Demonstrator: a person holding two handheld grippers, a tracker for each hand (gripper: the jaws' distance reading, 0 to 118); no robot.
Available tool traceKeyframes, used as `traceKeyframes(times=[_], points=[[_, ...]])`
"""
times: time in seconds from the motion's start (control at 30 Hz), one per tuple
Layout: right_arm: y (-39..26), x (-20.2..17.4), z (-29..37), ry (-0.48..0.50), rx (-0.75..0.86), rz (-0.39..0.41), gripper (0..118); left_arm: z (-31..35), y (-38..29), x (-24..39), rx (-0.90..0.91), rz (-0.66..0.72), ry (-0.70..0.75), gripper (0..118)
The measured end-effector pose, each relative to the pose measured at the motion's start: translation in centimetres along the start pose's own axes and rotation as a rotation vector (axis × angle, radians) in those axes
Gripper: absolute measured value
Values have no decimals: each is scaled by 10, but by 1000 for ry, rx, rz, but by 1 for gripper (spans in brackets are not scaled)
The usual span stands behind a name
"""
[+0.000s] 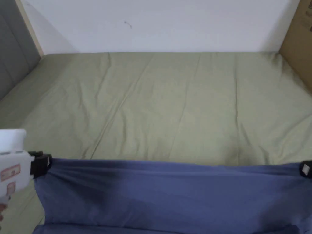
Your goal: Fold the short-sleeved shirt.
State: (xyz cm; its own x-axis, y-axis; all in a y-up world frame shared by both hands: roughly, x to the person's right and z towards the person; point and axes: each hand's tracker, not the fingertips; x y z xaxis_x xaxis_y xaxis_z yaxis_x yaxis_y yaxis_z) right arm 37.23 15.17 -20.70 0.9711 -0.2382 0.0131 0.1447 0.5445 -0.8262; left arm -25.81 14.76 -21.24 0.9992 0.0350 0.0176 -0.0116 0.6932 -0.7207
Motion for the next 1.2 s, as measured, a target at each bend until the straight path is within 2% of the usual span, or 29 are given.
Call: traceKeyframes(times=[0.1,0.27,0.37,0.4,0.43,0.47,0.5,0.53,0.57,0.6,0.63,0.67,0.7,0.8,0.83,0.87,0.9,0.93,0.97,1.0,1.07,1.2], points=[[-42,4,22,6,-24,9,3,23,-37,-11,-15,33,-5,3],[-119,26,6,-3,-161,-100,3,20,-103,-29,-133,156,-21,3],[-159,20,-10,-75,-244,-51,3,7,-137,-28,-198,155,-18,3],[-167,21,-16,-72,-260,-53,3,2,-146,-29,-219,148,-18,3],[-175,22,-23,-74,-259,-55,3,-5,-152,-28,-246,150,0,5],[-179,20,-27,-85,-259,-67,3,-8,-157,-30,-264,169,2,11],[-180,16,-28,-88,-258,-69,5,-10,-159,-33,-264,183,1,28],[-181,11,-28,-106,-253,-62,18,-8,-159,-35,-276,204,29,50],[-178,6,-26,-133,-248,-37,42,-6,-159,-35,-279,211,45,60],[-177,1,-24,-150,-239,-4,71,-1,-159,-37,-250,213,46,71],[-173,-9,-18,-186,-234,28,88,7,-159,-41,-205,223,41,89],[-169,-17,-11,-194,-213,69,88,14,-158,-46,-187,237,31,98],[-166,-25,-5,-206,-189,111,88,18,-158,-51,-179,253,25,100],[-153,-57,13,-246,-80,204,88,42,-157,-65,-99,334,6,98],[-149,-71,17,-218,-26,209,84,53,-156,-63,-83,369,-13,94],[-144,-82,21,-150,5,210,75,58,-159,-67,-63,404,-40,82],[-141,-91,23,-97,26,205,55,62,-161,-69,-46,430,-68,58],[-138,-105,23,-51,55,190,21,68,-166,-71,-23,465,-81,17],[-137,-119,19,-23,74,171,6,72,-170,-67,-1,482,-91,1],[-137,-130,14,1,77,156,6,72,-173,-67,-4,491,-87,1],[-140,-154,-4,126,7,168,5,73,-182,-63,-20,487,-53,1],[-155,-205,-26,161,-44,313,1,72,-194,-68,-29,572,-103,0]])
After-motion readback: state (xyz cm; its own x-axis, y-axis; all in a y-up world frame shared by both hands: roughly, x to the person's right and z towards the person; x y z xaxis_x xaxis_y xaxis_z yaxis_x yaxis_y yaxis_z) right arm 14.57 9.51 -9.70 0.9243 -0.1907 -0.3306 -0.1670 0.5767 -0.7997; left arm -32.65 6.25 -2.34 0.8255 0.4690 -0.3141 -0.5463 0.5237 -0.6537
